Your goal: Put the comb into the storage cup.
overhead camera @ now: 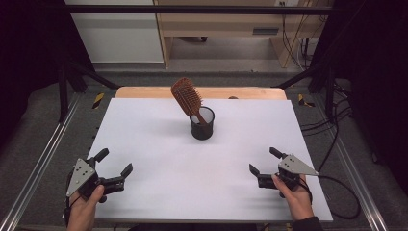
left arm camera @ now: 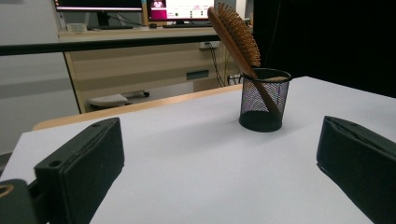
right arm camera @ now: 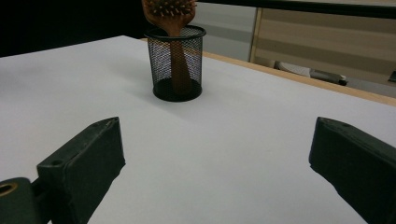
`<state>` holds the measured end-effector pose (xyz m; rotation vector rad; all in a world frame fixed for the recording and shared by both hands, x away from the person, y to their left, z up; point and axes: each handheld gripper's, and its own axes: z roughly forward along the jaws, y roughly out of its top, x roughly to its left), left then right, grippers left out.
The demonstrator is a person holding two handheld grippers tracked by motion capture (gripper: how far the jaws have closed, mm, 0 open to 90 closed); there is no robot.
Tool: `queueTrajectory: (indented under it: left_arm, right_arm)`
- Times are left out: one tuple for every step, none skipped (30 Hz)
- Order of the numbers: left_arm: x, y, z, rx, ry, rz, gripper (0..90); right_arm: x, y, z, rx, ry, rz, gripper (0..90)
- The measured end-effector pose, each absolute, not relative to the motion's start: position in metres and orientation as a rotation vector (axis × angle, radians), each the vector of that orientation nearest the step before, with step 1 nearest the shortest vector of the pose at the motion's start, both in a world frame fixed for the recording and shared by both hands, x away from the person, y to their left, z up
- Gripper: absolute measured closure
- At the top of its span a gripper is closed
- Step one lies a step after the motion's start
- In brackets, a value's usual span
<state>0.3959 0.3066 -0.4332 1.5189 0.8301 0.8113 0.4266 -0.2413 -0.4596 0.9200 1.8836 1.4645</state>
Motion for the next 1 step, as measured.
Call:
queueTrajectory:
  left_arm:
    - [0.396,0.3074,-0.433,1.515,0.834,0.819,1.1]
  right_arm:
    - [0.4266,-0.241,-0.4596,0.918,1.885,1.464,3.5]
